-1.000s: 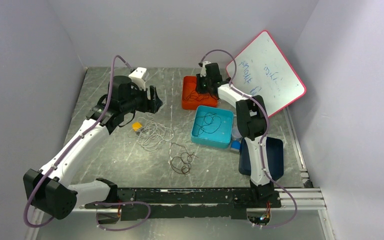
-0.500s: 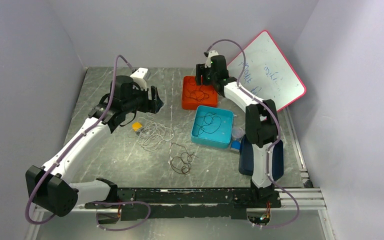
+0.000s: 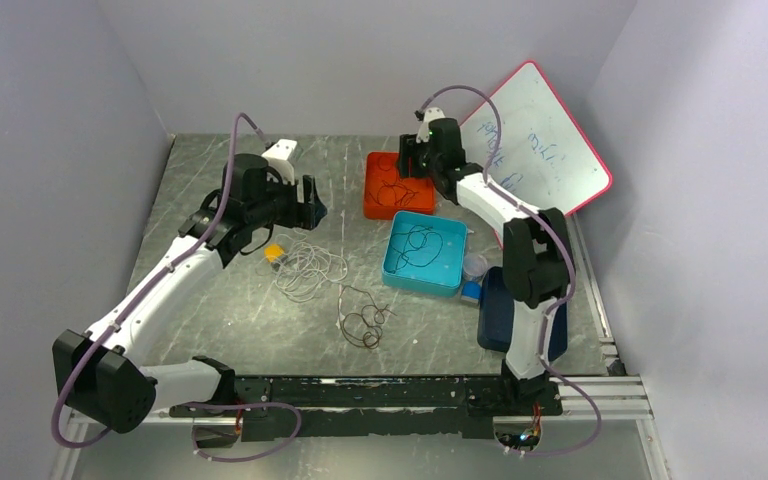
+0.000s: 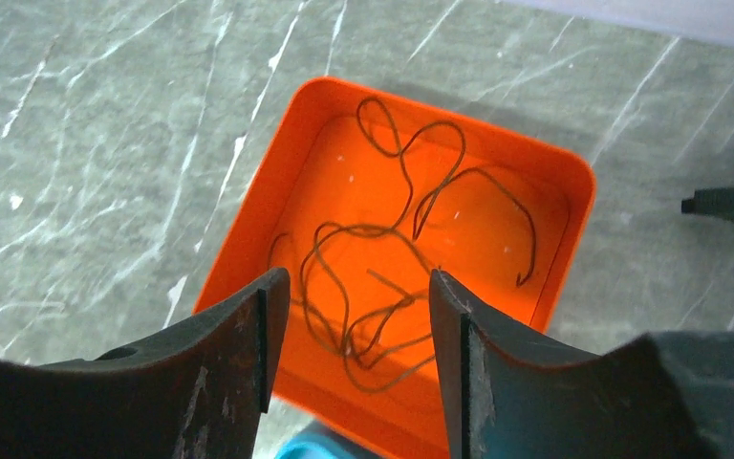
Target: Untangle the cables
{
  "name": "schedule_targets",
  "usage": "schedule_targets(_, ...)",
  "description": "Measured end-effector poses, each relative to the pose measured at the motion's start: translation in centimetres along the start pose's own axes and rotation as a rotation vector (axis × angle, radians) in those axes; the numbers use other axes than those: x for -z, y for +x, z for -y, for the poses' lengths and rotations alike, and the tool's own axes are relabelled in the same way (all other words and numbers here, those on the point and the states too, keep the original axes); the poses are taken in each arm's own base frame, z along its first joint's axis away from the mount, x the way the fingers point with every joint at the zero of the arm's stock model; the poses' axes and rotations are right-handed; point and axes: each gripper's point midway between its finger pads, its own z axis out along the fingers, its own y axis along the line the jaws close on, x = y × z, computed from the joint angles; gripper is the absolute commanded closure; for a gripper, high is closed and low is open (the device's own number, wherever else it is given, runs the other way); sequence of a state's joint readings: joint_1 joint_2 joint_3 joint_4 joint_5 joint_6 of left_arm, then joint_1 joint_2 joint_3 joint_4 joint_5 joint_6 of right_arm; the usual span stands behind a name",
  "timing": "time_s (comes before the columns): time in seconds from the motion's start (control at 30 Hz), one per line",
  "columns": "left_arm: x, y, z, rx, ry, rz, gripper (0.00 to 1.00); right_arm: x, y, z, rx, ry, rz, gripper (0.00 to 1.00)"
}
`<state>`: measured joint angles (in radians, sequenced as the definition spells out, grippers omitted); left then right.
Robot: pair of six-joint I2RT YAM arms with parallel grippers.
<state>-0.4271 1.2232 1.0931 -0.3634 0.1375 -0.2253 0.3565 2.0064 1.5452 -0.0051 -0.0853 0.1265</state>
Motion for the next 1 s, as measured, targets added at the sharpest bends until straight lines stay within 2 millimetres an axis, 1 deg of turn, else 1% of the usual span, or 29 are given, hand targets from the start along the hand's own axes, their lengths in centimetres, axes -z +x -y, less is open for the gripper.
schedule_targets(0.1,-0.2,0.5,0.0,0.005,0.002,-0.011,0.24,1.9,-0.1,-0.7,-0.019,-0.022,0.003,0.42)
schedule_targets(0.23,-0.7,0.9,-0.1,0.011,0.002,-0.028,0.26,5.0,-1.5,-2.3,-0.022,-0.051,0.041,0.42)
schedule_targets(0.3,-1.1,1.4,-0.1,0.017,0.007,-0.045,0.27,6.5,-1.9,-3.8,-0.009,-0.074,0.056,0.42)
schedule_targets(0.4,-1.4,2.4,0.0,0.028,0.021,-0.069,0.27,9.0,-1.0,-7.1,0.018,-0.124,0.045,0.43)
schedule_targets(0.43,-1.5,2.8,0.0,0.033,0.028,-0.077,0.28,9.9,-0.3,-8.4,0.029,-0.148,0.033,0.43)
schedule_targets(0.53,-2.0,4.5,0.1,0.052,0.046,-0.111,0.3,12.7,2.7,-12.3,0.067,-0.221,-0.038,0.44)
schedule_targets(0.6,-2.5,5.6,0.3,0.065,0.058,-0.14,0.32,14.5,4.7,-14.4,0.085,-0.271,-0.081,0.44)
schedule_targets(0.67,-3.0,6.7,0.6,0.076,0.074,-0.169,0.32,16.8,7.1,-16.3,0.098,-0.33,-0.133,0.45)
schedule_targets(0.73,-3.4,8.0,1.1,0.082,0.09,-0.2,0.33,18.5,8.9,-17.1,0.094,-0.366,-0.168,0.45)
schedule_targets(0.8,-3.4,9.5,1.7,0.088,0.105,-0.231,0.33,19.5,10.6,-17.0,0.079,-0.379,-0.201,0.46)
schedule_targets(1.0,-2.5,15.1,3.8,0.119,0.141,-0.351,0.36,20.5,16.7,-15.3,0.035,-0.351,-0.335,0.46)
